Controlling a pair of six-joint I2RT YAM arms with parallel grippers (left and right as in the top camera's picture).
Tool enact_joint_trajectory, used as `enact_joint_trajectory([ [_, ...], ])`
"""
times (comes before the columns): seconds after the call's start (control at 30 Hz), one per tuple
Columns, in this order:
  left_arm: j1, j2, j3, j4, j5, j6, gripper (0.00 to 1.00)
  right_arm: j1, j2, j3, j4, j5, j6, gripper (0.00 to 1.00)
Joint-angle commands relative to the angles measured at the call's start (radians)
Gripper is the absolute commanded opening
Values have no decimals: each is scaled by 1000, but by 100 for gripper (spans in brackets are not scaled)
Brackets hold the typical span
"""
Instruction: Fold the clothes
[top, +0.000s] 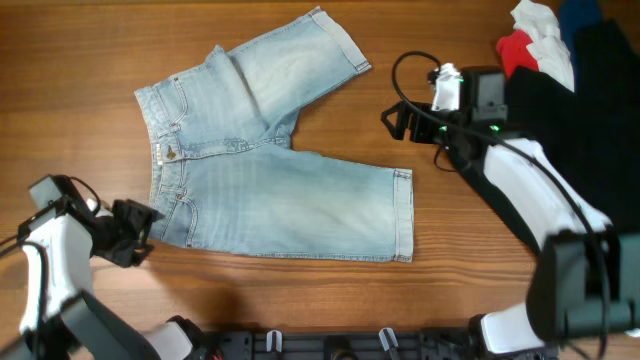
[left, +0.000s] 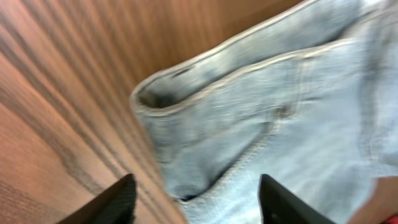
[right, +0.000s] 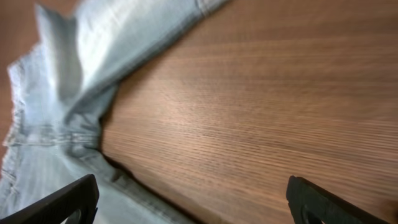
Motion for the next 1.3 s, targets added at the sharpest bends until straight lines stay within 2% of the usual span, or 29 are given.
enact_joint_trajectory([
  [0.0, -1, -124, 33, 3, -2, -1, 73, 29, 148, 151, -33, -63, 2, 97],
  [0.1, -2, -175, 33, 3, -2, 0, 79, 35, 261, 305, -87, -68, 14, 99],
  [0.13, -2, -190, 33, 2, -2, -1, 83, 37, 302, 357, -98, -68, 24, 99],
  [0.37, -2, -207, 33, -1, -2, -1, 84, 39, 596, 755, -209, -119, 25, 99],
  [0.5, -2, -207, 33, -1, -2, -1, 84, 43, 742, 925, -245, -131, 52, 100],
  [1.07, -2, -207, 33, -13, -2, 10, 83, 104, 855, 941, -149, -95, 172, 97],
  [1.17, -2, -207, 33, -21, -5, 34, 83, 109, 863, 941, -131, -84, 182, 88],
  [1.27, -2, -207, 33, -23, -6, 42, 83, 109, 863, 941, -121, -48, 212, 68],
])
